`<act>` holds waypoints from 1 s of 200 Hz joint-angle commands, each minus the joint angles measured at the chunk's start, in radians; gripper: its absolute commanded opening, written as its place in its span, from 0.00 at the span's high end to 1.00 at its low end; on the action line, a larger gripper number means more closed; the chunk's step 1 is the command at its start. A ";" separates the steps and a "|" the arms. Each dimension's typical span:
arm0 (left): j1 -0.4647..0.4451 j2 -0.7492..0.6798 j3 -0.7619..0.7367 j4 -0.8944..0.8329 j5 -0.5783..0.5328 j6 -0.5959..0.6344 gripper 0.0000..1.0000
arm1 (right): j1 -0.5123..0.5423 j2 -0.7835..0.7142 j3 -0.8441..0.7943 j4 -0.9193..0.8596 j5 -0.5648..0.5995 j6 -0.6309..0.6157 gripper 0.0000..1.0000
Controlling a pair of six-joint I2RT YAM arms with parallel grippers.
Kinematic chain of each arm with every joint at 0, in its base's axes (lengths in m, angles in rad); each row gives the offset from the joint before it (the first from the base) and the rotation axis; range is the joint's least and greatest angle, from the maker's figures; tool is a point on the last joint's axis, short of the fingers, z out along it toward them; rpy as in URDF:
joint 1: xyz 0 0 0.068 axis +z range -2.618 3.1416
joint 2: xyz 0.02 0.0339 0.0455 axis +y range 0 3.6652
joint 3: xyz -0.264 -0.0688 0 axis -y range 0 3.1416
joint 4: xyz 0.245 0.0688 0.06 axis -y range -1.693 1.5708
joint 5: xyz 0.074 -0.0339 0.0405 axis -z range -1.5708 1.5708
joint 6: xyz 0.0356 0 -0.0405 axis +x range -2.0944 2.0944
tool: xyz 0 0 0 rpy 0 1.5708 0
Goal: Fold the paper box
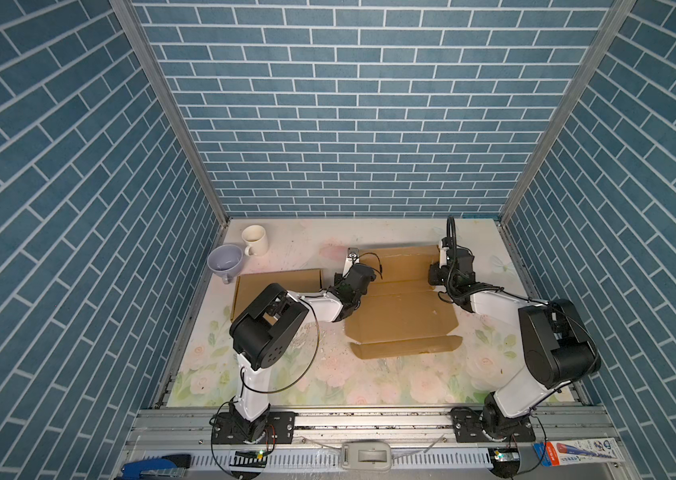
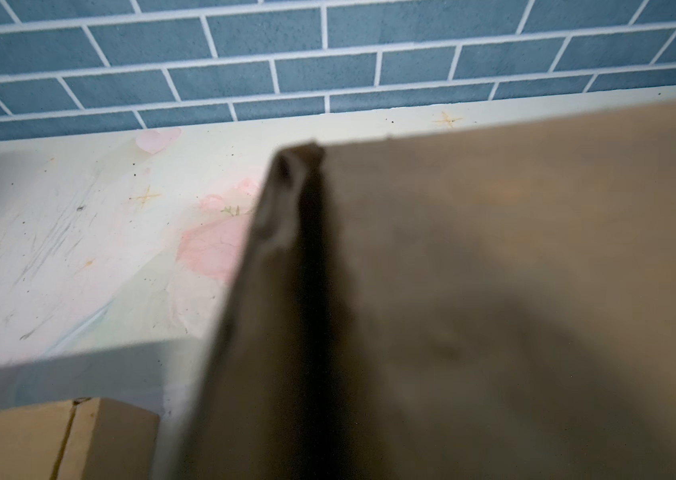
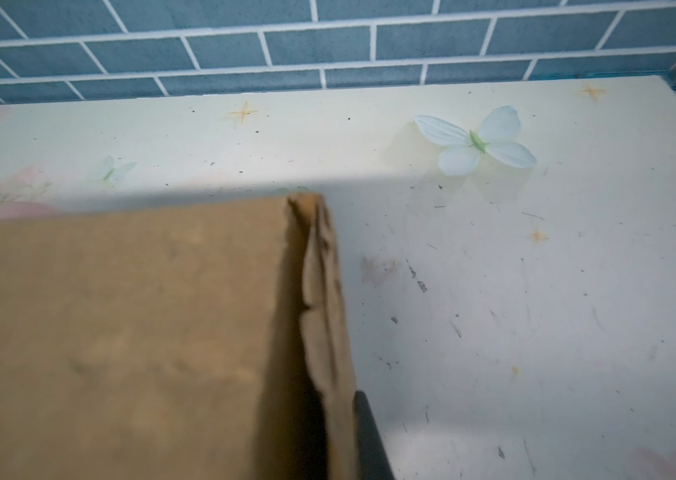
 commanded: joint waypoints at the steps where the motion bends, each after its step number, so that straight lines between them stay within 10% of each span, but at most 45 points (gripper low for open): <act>1: 0.011 0.041 0.009 -0.255 -0.040 -0.071 1.00 | -0.004 -0.022 -0.015 0.017 0.228 0.074 1.00; 87: -0.037 0.115 0.128 -0.456 -0.231 -0.184 1.00 | 0.053 -0.009 0.030 -0.110 0.396 0.236 1.00; 200: -0.048 0.108 0.083 -0.376 -0.232 -0.214 1.00 | 0.052 0.021 0.027 -0.050 0.293 0.229 1.00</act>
